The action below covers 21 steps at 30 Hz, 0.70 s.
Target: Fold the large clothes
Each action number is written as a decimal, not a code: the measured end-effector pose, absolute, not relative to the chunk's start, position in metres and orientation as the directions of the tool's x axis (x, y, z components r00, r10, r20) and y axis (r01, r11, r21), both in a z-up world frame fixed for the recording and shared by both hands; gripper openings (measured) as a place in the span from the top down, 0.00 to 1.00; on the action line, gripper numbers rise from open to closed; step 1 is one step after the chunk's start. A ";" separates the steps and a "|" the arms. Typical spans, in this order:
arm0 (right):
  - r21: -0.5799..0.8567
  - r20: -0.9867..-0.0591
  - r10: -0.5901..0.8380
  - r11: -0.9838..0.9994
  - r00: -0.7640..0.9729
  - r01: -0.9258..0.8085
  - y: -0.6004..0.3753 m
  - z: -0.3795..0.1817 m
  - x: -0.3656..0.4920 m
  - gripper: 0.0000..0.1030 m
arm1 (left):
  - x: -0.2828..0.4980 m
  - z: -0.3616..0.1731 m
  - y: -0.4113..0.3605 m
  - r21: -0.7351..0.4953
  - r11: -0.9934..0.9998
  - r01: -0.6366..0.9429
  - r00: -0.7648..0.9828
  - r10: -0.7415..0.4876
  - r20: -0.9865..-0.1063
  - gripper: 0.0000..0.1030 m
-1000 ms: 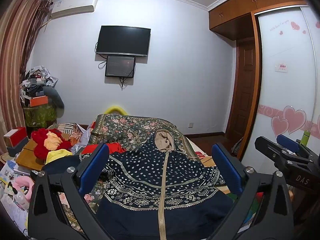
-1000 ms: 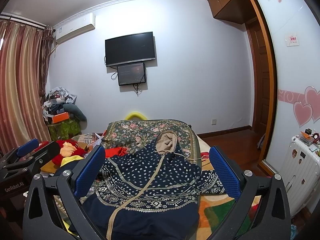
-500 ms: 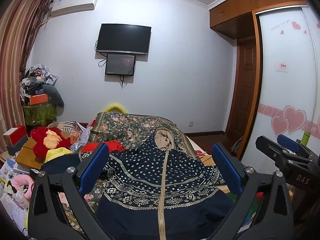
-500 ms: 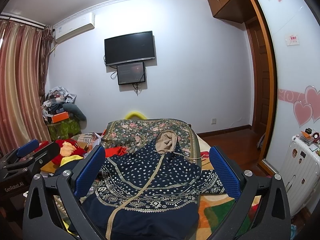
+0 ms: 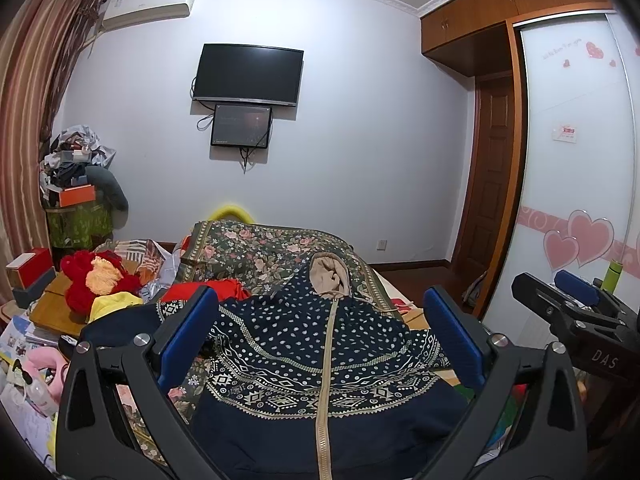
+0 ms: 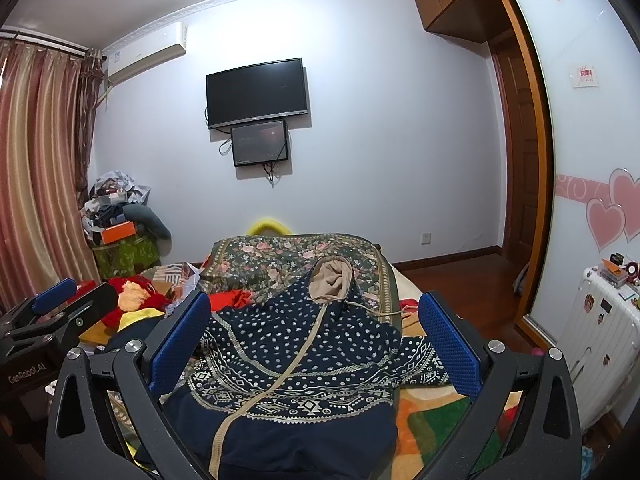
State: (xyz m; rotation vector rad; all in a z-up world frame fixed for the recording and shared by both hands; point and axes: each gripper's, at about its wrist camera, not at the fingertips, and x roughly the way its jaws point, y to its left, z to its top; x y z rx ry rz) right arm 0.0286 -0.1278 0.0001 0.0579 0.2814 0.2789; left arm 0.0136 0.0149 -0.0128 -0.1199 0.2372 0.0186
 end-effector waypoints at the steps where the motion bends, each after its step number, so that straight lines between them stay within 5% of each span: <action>1: 0.096 -0.267 0.280 0.960 0.922 -0.264 -0.128 0.000 0.029 0.00 | 0.014 -0.013 0.015 -0.117 0.993 -0.033 0.972 0.004 -0.237 0.00; 21: 0.098 -0.305 0.267 0.964 0.914 -0.248 -0.128 -0.005 0.047 0.00 | 0.029 -0.019 0.024 -0.126 0.992 -0.030 0.962 -0.005 -0.274 0.00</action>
